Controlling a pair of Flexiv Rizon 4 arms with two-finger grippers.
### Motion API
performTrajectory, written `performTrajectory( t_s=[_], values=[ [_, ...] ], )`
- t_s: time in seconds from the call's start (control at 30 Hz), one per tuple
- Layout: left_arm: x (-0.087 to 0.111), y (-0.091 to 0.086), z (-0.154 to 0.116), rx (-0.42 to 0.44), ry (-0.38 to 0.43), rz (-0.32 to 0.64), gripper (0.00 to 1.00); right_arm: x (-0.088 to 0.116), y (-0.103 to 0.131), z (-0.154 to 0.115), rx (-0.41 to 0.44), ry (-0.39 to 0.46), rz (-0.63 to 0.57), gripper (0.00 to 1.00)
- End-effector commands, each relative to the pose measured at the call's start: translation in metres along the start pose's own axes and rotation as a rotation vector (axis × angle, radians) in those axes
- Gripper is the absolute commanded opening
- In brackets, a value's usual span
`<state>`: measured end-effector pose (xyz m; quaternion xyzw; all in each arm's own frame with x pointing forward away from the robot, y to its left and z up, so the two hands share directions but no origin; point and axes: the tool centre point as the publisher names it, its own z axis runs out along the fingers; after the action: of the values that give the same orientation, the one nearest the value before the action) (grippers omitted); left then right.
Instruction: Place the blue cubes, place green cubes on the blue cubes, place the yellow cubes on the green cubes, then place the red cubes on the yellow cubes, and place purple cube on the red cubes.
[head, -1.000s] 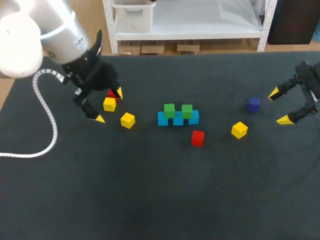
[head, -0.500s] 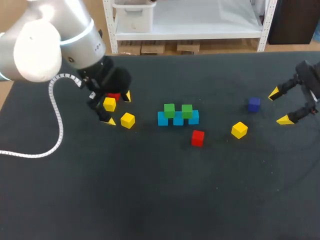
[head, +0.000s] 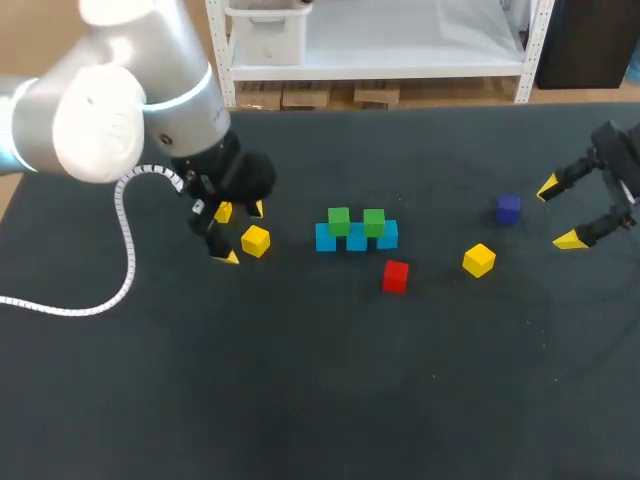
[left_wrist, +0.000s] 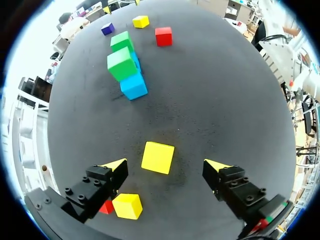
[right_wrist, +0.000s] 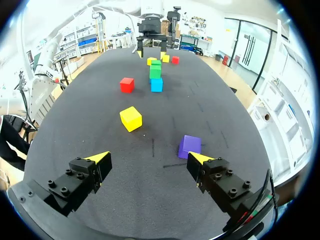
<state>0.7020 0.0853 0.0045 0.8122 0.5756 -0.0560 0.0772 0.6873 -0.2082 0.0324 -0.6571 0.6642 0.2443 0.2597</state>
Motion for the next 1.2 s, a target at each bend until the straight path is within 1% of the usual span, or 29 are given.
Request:
performTrajectory(
  t_s=[0.03,0.07,0.17,0.27,0.43,0.57,0.67,0.7,0.73,0.8,0.87,0.97,1.03,1.07,1.1,1.13,1.17,1.2],
  values=[
    [0.0001,0.0045,0.0032,0.004,0.005,0.000,0.97,0.0002,-0.0005,0.0004,0.000,-0.002,0.000,1.00],
    [0.0003,0.0052,0.0033,0.004,0.005,0.000,0.96,0.0002,-0.0005,0.0004,0.000,-0.002,0.000,1.00],
    [0.0004,0.0071,0.0043,0.003,0.007,0.003,0.89,0.0002,-0.0005,0.0004,0.000,-0.002,0.000,1.00],
    [0.0000,0.0088,0.0061,0.004,0.017,0.020,0.84,0.0002,-0.0005,0.0004,0.000,-0.002,0.000,1.00],
    [-0.0017,0.0108,0.0060,0.005,0.013,0.030,0.78,0.0002,-0.0005,0.0004,0.000,-0.002,0.000,1.00],
    [-0.0036,0.0124,0.0057,0.011,0.012,0.044,0.77,0.0002,-0.0005,0.0004,0.000,-0.002,0.000,1.00],
    [-0.0045,0.0134,0.0047,0.013,0.012,0.054,0.72,0.0002,-0.0005,0.0004,0.000,-0.002,0.000,1.00],
    [-0.0044,0.0137,0.0046,0.013,0.014,0.061,0.64,0.0002,-0.0005,0.0004,0.000,-0.002,0.000,1.00],
    [-0.0044,0.0139,0.0045,0.013,0.017,0.066,0.52,0.0002,-0.0005,0.0004,0.000,-0.002,0.000,1.00],
    [-0.0044,0.0143,0.0045,0.015,0.018,0.077,0.47,0.0002,-0.0005,0.0004,0.000,-0.002,0.000,1.00],
    [-0.0045,0.0144,0.0046,0.016,0.023,0.087,0.40,0.0002,-0.0005,0.0004,0.000,-0.002,0.000,1.00],
    [-0.0045,0.0141,0.0048,0.018,0.026,0.094,0.36,0.0002,-0.0005,0.0004,0.000,-0.002,0.000,1.00],
    [-0.0042,0.0136,0.0049,0.018,0.027,0.097,0.28,0.0002,-0.0005,0.0004,0.000,-0.002,0.000,1.00],
    [-0.0040,0.0133,0.0049,0.018,0.027,0.098,0.25,0.0002,-0.0005,0.0004,0.000,-0.002,0.000,1.00],
    [-0.0039,0.0129,0.0047,0.017,0.027,0.098,0.13,0.0002,-0.0005,0.0004,0.000,-0.002,0.000,1.00],
    [-0.0038,0.0123,0.0044,0.016,0.027,0.099,0.03,0.0002,-0.0005,0.0004,0.000,-0.002,0.000,1.00],
    [-0.0039,0.0116,0.0039,0.016,0.026,0.099,0.00,0.0002,-0.0005,0.0004,0.000,-0.002,0.000,1.00],
    [-0.0043,0.0107,0.0024,0.015,0.026,0.099,0.00,0.0002,-0.0005,0.0004,0.000,-0.002,0.000,1.00]
  ],
)
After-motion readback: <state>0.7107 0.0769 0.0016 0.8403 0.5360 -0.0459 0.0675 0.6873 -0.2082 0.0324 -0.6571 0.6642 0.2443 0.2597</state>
